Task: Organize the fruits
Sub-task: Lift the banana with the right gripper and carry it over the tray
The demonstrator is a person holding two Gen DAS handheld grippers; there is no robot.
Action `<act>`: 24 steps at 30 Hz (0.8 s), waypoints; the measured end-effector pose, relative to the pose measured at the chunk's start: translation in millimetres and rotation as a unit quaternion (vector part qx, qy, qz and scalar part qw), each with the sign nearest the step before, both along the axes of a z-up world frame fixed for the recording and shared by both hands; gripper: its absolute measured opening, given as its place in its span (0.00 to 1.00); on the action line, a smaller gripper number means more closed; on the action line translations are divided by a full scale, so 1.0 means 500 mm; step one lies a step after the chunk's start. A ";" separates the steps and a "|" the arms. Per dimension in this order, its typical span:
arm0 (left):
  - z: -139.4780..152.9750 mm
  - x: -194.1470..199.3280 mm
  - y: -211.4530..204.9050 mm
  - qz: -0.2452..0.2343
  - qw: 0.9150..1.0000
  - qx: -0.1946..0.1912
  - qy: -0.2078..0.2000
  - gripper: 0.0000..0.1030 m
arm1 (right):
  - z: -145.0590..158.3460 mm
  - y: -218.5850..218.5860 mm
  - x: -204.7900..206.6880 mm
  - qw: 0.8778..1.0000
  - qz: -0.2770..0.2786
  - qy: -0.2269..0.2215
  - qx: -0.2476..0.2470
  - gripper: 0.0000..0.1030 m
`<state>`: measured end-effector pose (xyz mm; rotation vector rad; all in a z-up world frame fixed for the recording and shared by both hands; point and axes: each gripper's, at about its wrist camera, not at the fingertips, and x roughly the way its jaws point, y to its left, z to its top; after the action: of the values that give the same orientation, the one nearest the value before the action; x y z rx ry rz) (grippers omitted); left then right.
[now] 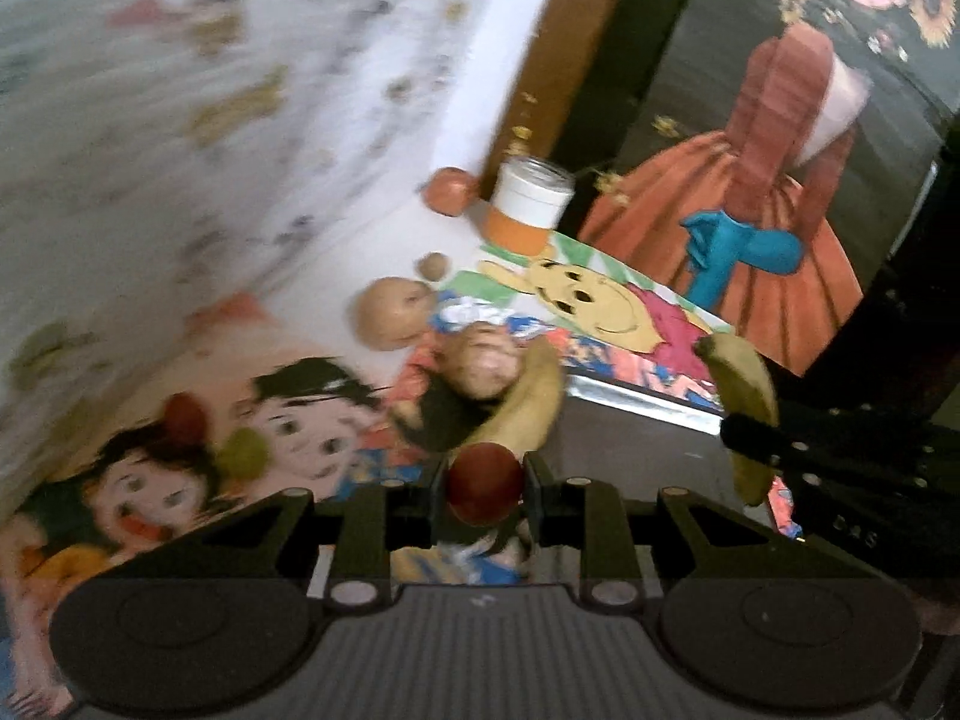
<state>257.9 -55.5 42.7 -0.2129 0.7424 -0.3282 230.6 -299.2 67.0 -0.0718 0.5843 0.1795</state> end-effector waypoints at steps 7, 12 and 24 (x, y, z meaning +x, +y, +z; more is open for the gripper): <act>-0.051 0.048 -0.109 -0.050 0.999 0.014 0.014 0.28 | -0.045 -0.057 0.068 0.992 -0.081 0.076 0.057 0.34; -0.080 0.066 -0.151 -0.076 0.997 0.017 0.021 0.28 | -0.070 -0.057 0.107 0.990 -0.093 0.104 0.031 0.34; -0.122 0.105 -0.203 -0.094 0.995 0.038 0.027 0.29 | -0.102 -0.046 0.164 0.985 -0.090 0.147 -0.023 0.33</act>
<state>310.6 -156.8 -18.2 -0.0813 0.8295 -0.4730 312.7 -322.1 16.1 -0.0375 0.8866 -0.0010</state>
